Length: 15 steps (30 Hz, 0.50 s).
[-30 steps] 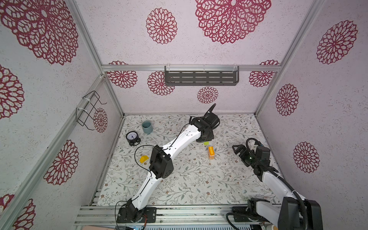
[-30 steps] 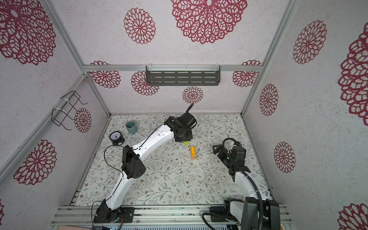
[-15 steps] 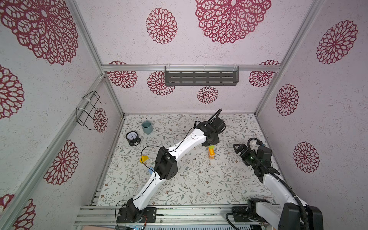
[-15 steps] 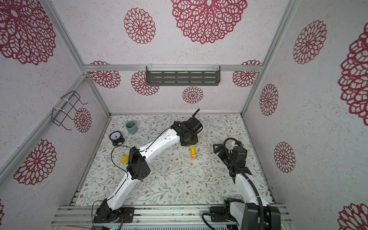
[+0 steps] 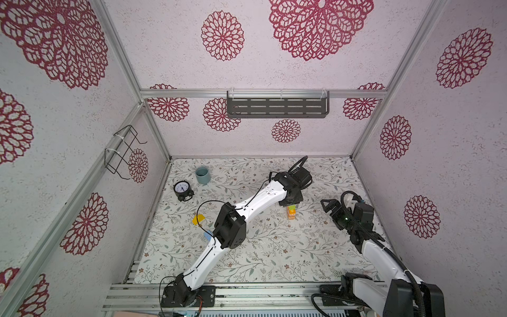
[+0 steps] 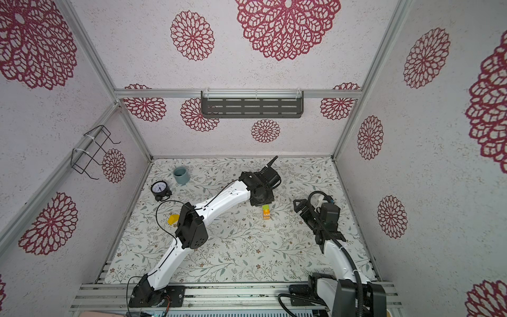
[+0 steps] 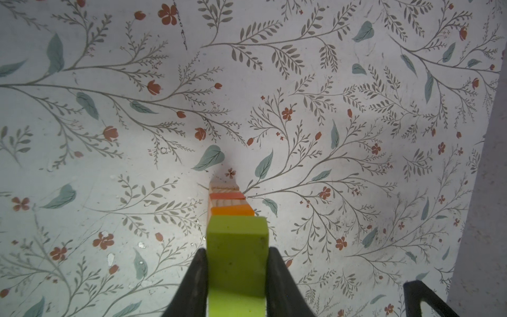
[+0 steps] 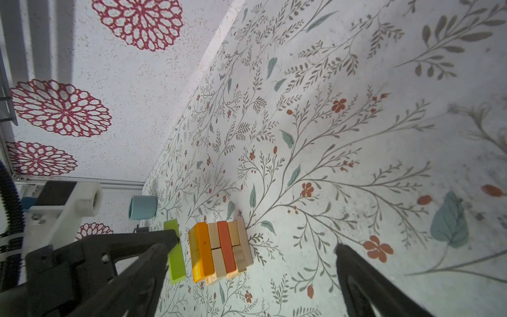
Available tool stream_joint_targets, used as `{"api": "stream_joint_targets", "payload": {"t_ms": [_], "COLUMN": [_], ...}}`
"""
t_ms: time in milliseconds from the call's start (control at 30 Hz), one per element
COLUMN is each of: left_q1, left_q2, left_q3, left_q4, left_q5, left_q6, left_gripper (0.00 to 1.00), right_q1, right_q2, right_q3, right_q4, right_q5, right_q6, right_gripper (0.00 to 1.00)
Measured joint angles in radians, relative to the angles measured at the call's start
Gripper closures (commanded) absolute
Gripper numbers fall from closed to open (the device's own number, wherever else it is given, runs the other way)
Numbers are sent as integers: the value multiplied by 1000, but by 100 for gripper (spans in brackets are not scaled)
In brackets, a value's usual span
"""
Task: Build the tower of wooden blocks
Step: 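Lower the lime green block against the orange block and open the left gripper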
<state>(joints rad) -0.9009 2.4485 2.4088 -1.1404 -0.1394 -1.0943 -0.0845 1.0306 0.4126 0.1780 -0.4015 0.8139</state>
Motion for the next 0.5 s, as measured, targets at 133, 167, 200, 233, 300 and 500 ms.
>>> {"api": "stream_joint_targets", "payload": {"t_ms": [133,167,200,233,300,500], "left_q1": [0,0,-1,-1,-2,-3], "left_q2": [0,0,0,0,0,0], "left_q3": [-4,-4,-4,-4,-4,-4], "left_q4": [2,4,6,7,9,20], "left_q5": [0,0,0,0,0,4], "left_q6": [0,0,0,0,0,-3], "left_gripper": [73,74,73,74,74,74], "right_q1": [0,0,0,0,0,0], "right_q2": [0,0,1,1,2,2], "right_q3": [0,0,0,0,0,0], "right_q4": [0,0,0,1,1,1], "right_q5": [0,0,0,0,0,0], "right_q6": [0,0,0,0,0,0], "right_gripper": [1,1,1,1,1,1]}}
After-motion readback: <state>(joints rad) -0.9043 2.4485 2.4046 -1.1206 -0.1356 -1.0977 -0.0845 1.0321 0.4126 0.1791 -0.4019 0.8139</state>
